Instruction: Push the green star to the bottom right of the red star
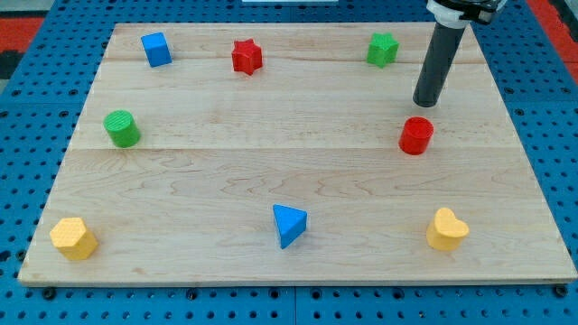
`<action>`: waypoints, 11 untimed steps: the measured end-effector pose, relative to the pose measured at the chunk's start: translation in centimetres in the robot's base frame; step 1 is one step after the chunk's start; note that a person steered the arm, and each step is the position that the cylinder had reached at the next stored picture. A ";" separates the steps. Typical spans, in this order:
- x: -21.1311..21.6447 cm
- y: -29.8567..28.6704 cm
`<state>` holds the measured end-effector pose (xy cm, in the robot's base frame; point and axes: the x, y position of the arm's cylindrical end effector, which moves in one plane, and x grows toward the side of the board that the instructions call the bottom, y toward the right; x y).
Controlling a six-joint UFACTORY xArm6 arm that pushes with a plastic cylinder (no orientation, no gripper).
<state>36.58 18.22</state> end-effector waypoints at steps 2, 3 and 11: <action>1.4 -2.3; -0.6 -1.5; -10.5 -0.9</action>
